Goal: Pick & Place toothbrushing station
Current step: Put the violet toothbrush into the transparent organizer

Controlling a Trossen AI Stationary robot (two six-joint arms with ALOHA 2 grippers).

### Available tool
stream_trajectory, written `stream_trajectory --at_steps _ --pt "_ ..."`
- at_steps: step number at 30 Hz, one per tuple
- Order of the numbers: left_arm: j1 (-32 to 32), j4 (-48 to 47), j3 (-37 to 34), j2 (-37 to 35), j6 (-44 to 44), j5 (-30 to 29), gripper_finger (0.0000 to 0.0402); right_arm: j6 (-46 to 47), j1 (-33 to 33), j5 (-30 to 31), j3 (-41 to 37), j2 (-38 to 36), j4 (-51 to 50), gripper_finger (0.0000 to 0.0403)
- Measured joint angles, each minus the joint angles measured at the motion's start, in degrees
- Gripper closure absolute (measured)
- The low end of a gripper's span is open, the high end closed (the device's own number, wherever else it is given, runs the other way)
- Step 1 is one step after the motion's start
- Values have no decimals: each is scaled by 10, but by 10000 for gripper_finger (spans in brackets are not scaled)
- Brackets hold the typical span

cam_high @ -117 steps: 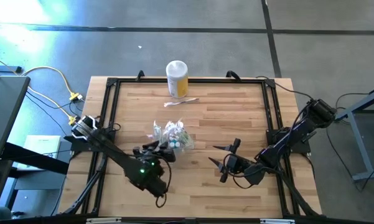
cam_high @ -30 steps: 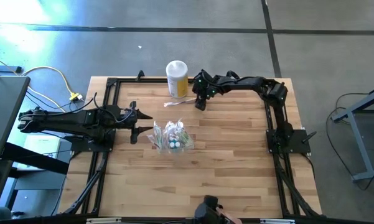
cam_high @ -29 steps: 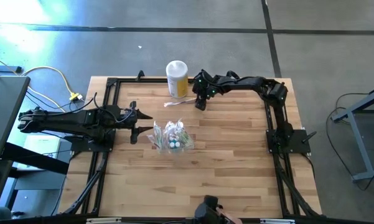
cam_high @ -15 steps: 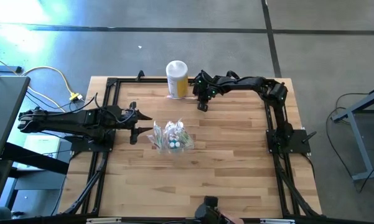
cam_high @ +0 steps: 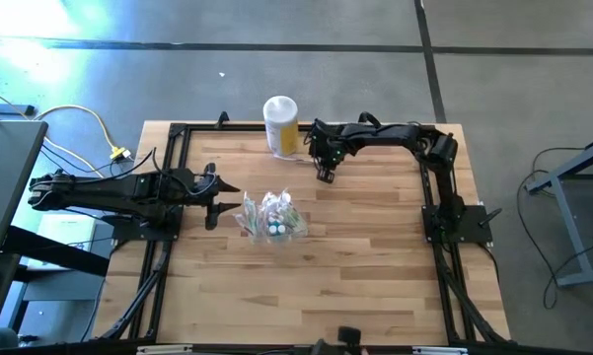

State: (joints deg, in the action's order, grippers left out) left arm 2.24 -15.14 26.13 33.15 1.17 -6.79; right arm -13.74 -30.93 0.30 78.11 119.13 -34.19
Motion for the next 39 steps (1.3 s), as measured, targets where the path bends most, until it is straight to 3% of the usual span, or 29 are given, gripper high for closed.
stream_trajectory --at_steps 14,20,30,36,39 --pt "0 -24 0 -1 23 45 202 125 112 118 -3 -11 -179 399" --pt "0 -114 0 -29 35 44 202 178 165 130 -10 -34 -260 400" --pt "0 -137 -7 -217 80 47 202 221 229 142 -8 -41 -273 403" --pt "0 -81 -110 -331 121 50 202 269 258 185 -9 -48 -315 402" --pt "0 -27 -170 -327 112 66 202 296 271 189 -23 -58 -325 401"
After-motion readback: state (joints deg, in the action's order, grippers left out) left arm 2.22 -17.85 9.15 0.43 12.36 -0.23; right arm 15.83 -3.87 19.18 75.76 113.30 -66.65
